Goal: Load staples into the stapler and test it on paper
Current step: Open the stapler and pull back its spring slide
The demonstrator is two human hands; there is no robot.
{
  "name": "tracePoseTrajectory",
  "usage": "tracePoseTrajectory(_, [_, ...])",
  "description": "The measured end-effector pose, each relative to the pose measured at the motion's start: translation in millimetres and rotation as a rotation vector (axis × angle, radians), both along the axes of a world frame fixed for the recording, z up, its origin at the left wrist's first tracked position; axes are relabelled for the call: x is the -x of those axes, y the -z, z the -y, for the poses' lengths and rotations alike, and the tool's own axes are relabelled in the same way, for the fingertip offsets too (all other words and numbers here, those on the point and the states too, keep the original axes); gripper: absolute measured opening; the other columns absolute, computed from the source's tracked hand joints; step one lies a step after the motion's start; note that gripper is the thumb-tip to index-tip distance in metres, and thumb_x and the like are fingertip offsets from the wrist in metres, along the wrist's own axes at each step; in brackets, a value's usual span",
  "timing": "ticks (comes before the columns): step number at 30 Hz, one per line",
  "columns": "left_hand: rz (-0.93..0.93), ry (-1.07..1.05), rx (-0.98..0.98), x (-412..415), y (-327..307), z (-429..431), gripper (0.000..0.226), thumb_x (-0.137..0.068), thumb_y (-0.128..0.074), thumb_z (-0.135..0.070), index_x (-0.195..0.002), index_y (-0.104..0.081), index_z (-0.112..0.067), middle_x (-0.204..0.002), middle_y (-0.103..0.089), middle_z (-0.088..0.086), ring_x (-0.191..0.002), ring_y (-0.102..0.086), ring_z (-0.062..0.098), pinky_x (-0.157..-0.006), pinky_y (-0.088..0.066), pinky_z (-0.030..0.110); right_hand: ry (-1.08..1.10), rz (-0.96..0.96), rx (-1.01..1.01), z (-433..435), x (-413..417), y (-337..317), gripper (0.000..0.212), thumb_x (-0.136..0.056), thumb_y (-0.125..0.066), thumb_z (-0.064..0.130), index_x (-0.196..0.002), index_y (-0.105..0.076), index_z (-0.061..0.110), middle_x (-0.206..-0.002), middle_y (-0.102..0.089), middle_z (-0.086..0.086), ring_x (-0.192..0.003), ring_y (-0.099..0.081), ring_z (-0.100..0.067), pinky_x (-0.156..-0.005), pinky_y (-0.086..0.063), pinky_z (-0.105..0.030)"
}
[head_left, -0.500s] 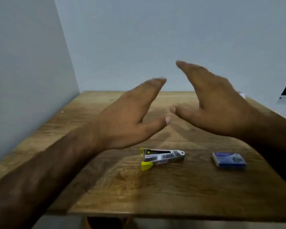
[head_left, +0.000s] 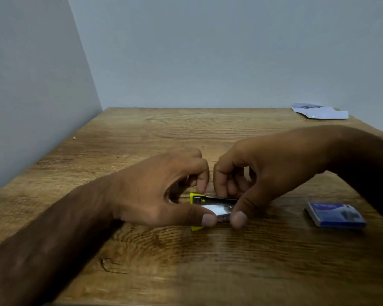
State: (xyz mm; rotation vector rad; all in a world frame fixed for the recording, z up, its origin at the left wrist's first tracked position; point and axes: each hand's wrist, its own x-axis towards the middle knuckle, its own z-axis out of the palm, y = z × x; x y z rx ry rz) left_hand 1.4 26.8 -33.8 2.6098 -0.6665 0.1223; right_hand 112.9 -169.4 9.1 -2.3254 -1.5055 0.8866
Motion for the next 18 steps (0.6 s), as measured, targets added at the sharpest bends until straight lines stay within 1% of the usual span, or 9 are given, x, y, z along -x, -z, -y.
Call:
tracePoseTrajectory(2, [0.02,0.009,0.019,-2,1,-1,0.032,-0.08,-0.077,-0.046,-0.086,-0.061,-0.019,-0.088,-0.054,-0.006,-0.081,-0.054,0.015,-0.065,-0.046,0.033,-0.012,-0.005,0.005,-8,-3,4,0.03,-0.071,-0.089,0.045,-0.089,-0.07,0.03,-0.081,-0.072,0.01,-0.067,-0.063,0.002,-0.061,-0.048,-0.017])
tracePoseTrajectory(4, [0.032,0.0,0.037,-3,3,-1,0.028,-0.08,-0.078,-0.04,-0.084,-0.062,-0.016,-0.087,-0.056,-0.003,-0.079,-0.056,0.016,-0.063,-0.046,0.032,-0.017,-0.012,-0.04,-9,-7,10,0.028,-0.075,-0.088,0.04,-0.09,-0.069,0.026,-0.079,-0.072,0.008,-0.063,-0.061,0.004,-0.056,-0.047,-0.012])
tracePoseTrajectory(7, [0.095,-0.074,0.025,-7,8,0,0.026,-0.08,-0.077,-0.04,-0.085,-0.061,-0.02,-0.083,-0.057,-0.009,-0.078,-0.057,0.014,-0.062,-0.044,0.025,0.004,0.044,-0.218,-2,-11,19,0.026,-0.074,-0.089,0.037,-0.085,-0.067,0.028,-0.071,-0.069,0.013,-0.057,-0.061,0.003,-0.051,-0.046,-0.013])
tracePoseTrajectory(10, [0.143,-0.149,0.076,-8,11,-2,0.025,-0.08,-0.081,-0.039,-0.09,-0.061,-0.026,-0.078,-0.059,-0.011,-0.071,-0.055,0.008,-0.058,-0.038,0.012,0.022,0.057,-0.372,4,-11,26,0.027,-0.073,-0.089,0.029,-0.084,-0.065,0.029,-0.076,-0.073,0.01,-0.058,-0.066,0.0,-0.048,-0.049,-0.015])
tracePoseTrajectory(12, [0.13,-0.186,0.159,-12,15,-2,0.029,-0.08,-0.085,-0.032,-0.094,-0.061,-0.024,-0.078,-0.064,-0.004,-0.066,-0.055,0.007,-0.057,-0.041,0.014,0.041,0.04,-0.453,4,-16,30,0.031,-0.071,-0.091,0.019,-0.087,-0.064,0.024,-0.081,-0.076,0.002,-0.065,-0.071,-0.011,-0.051,-0.057,-0.026])
tracePoseTrajectory(14, [0.068,-0.189,0.313,-16,18,0,0.033,-0.079,-0.087,-0.022,-0.098,-0.06,-0.017,-0.078,-0.067,0.005,-0.064,-0.055,0.004,-0.058,-0.047,0.021,0.1,0.004,-0.497,4,-19,33,0.038,-0.067,-0.094,0.015,-0.088,-0.064,0.022,-0.081,-0.075,-0.007,-0.07,-0.072,-0.027,-0.058,-0.06,-0.044])
tracePoseTrajectory(15, [0.036,-0.183,0.4,-20,18,1,0.035,-0.077,-0.086,-0.017,-0.099,-0.06,-0.013,-0.079,-0.068,0.012,-0.065,-0.057,0.007,-0.059,-0.048,0.025,0.134,-0.023,-0.512,4,-21,35,0.04,-0.065,-0.095,0.014,-0.091,-0.065,0.021,-0.082,-0.075,-0.008,-0.073,-0.072,-0.031,-0.062,-0.06,-0.047])
tracePoseTrajectory(16, [0.009,-0.187,0.486,-24,19,2,0.036,-0.075,-0.085,-0.011,-0.101,-0.06,-0.009,-0.082,-0.067,0.02,-0.067,-0.057,0.012,-0.061,-0.049,0.027,0.163,-0.058,-0.525,3,-22,36,0.043,-0.064,-0.096,0.012,-0.095,-0.067,0.021,-0.084,-0.076,-0.008,-0.075,-0.072,-0.032,-0.064,-0.061,-0.048])
tracePoseTrajectory(18, [-0.025,-0.213,0.656,-36,18,5,0.042,-0.07,-0.084,-0.002,-0.105,-0.061,-0.003,-0.089,-0.065,0.031,-0.072,-0.059,0.021,-0.069,-0.05,0.036,0.221,-0.132,-0.554,4,-26,38,0.043,-0.066,-0.094,0.01,-0.102,-0.071,0.018,-0.088,-0.078,-0.011,-0.074,-0.074,-0.031,-0.064,-0.063,-0.042])
